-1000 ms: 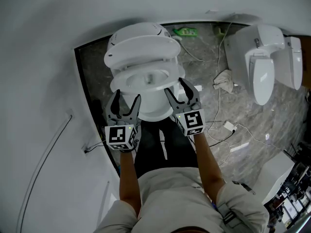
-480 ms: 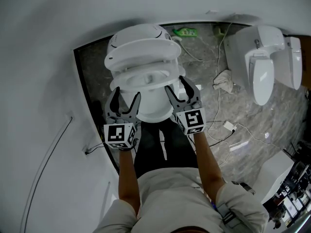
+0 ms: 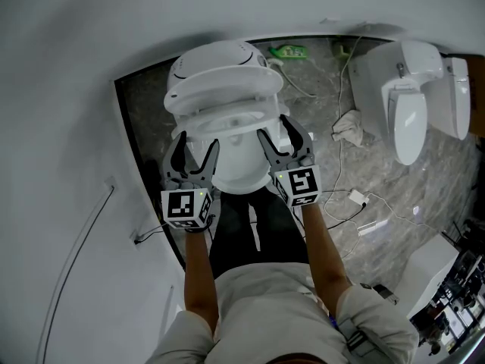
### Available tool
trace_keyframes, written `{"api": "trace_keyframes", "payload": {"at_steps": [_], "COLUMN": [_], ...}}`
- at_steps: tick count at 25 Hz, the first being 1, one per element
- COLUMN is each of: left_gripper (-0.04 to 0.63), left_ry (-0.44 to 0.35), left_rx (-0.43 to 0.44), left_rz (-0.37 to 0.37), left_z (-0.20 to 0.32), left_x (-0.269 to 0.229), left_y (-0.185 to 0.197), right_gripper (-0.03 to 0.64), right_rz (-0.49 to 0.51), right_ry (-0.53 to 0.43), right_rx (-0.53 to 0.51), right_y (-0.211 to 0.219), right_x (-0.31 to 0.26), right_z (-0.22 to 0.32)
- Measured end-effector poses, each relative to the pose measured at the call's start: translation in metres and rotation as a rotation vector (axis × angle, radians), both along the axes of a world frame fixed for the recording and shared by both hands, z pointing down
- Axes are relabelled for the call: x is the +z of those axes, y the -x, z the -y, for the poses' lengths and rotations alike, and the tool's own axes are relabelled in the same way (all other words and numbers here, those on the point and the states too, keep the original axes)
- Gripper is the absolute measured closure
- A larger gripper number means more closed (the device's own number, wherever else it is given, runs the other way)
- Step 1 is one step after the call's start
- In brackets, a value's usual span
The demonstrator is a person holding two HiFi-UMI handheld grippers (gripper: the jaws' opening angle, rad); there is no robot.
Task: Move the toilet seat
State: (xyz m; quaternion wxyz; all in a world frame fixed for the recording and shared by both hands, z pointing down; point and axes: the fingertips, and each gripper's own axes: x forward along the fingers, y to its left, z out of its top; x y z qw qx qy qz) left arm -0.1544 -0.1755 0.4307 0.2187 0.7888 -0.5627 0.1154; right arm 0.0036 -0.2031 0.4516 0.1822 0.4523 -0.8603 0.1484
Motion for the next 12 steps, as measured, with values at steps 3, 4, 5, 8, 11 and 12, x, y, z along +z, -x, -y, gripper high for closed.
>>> {"api": "trace_keyframes", "payload": {"at_steps": [3, 4, 5, 8, 11, 12], "left_gripper": [0.264, 0.264, 0.264, 0.264, 0.265, 0.265], "left_ry": [-0.006, -0.007, -0.009, -0.011, -0.014, -0.014], "left_rx": [0.006, 0.007, 0.007, 0.006, 0.001, -0.002], "left_rz": [0.006, 0.007, 0.008, 0.009, 0.007, 0.005], "left_z": [0.004, 0.005, 0.005, 0.008, 0.012, 0.014], "left_x": [0.0, 0.0, 0.0, -0.001, -0.001, -0.001], "left_y": [0.001, 0.002, 0.002, 0.002, 0.002, 0.002], "right_gripper": [0.351, 0.351, 0.351, 0.351, 0.351, 0.351], "right_rz": [-0.004, -0.006, -0.007, -0.007, -0.007, -0.008], "right_ry": [-0.002, -0.003, -0.004, -0.003, 0.0, 0.0], "right_rx": [0.004, 0.004, 0.004, 0.006, 0.014, 0.016], "right_y": [0.001, 0.001, 0.001, 0.001, -0.001, -0.002], "right_x": [0.0, 0.001, 0.001, 0.001, 0.002, 0.003], "right_z": [0.003, 0.004, 0.004, 0.006, 0.009, 0.01]}}
